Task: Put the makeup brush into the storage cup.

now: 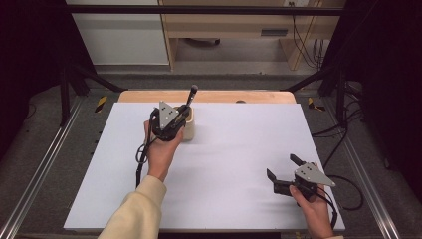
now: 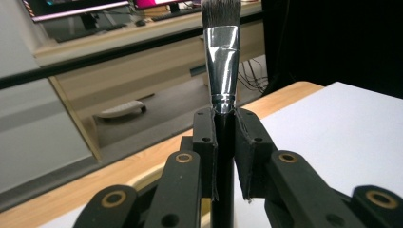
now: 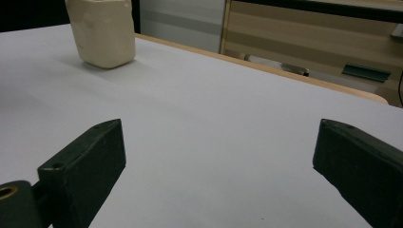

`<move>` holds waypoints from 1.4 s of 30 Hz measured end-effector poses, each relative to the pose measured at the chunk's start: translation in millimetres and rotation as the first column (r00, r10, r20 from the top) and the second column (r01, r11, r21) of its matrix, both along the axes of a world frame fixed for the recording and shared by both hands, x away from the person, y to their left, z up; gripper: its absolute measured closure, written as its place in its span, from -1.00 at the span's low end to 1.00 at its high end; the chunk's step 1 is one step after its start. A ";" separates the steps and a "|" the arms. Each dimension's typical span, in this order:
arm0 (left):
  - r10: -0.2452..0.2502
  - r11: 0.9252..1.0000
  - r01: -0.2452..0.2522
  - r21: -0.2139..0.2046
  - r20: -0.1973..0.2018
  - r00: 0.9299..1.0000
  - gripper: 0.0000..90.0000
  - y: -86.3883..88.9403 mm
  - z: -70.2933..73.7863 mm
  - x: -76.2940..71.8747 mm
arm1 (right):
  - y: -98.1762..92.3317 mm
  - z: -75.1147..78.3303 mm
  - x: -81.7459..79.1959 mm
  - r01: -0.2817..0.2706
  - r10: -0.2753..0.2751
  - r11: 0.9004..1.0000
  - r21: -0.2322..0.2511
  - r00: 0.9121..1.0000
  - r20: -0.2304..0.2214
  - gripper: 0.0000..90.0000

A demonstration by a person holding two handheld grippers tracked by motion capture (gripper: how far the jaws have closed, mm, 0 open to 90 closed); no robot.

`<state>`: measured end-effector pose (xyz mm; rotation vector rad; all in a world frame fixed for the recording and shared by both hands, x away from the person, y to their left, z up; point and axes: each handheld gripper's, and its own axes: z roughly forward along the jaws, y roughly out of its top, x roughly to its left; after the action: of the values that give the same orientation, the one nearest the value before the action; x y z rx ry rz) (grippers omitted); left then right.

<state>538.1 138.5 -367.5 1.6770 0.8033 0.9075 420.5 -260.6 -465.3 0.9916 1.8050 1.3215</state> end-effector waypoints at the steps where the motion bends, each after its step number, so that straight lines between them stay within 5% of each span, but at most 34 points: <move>1: 0.006 1.000 -0.006 -0.006 0.009 1.000 0.76 0.7 -0.3 0.2 | 0.1 0.0 0.0 0.000 0.000 1.000 0.000 1.000 0.001 -0.91; 27: 0.036 0.992 -0.024 -0.122 0.090 0.995 0.76 9.6 0.9 6.7 | -0.5 1.0 -0.6 0.001 -0.001 1.000 0.011 1.000 0.008 -0.90; 42: 0.025 0.986 -0.013 -0.169 0.071 0.997 0.76 15.8 -1.4 13.9 | 0.0 0.3 0.0 -0.003 0.003 1.000 0.008 1.000 0.005 -0.90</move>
<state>552.0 154.3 -368.9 1.4838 0.8247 0.8842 420.4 -260.6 -465.0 0.9886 1.7996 1.3329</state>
